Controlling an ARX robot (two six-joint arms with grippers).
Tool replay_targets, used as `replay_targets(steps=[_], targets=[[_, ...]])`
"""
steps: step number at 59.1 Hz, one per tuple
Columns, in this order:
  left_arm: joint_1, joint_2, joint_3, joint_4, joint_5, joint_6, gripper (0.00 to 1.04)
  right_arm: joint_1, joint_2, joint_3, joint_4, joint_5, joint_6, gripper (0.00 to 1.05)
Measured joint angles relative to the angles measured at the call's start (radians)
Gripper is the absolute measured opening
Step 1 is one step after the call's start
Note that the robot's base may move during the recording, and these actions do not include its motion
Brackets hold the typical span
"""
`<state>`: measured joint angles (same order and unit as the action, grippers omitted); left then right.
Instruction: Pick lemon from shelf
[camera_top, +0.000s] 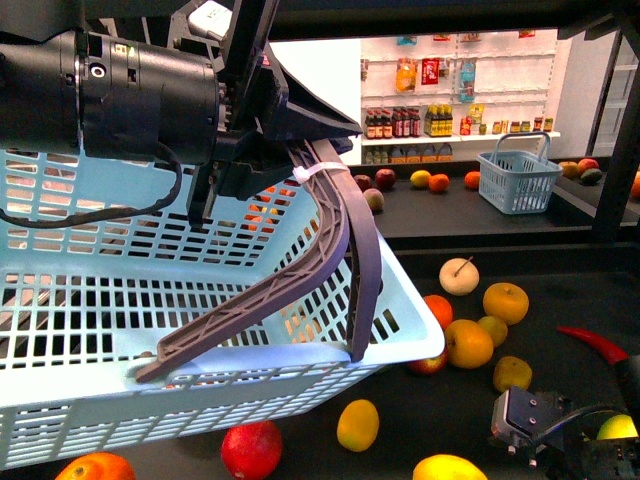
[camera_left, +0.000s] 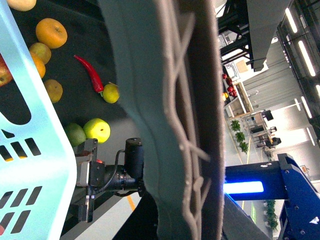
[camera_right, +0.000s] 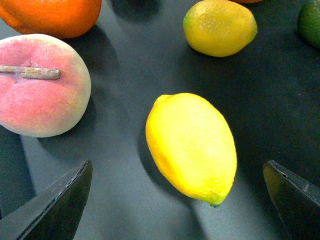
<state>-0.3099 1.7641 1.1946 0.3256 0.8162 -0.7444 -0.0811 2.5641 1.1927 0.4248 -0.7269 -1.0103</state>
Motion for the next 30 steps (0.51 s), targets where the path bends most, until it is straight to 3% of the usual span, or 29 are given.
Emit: replay_targets(steps=[30], targets=[[0.000, 0.000, 0.000, 0.000, 0.000, 0.000, 0.09, 0.046, 0.142, 0.146, 0.011, 0.024, 0.005, 1.02]])
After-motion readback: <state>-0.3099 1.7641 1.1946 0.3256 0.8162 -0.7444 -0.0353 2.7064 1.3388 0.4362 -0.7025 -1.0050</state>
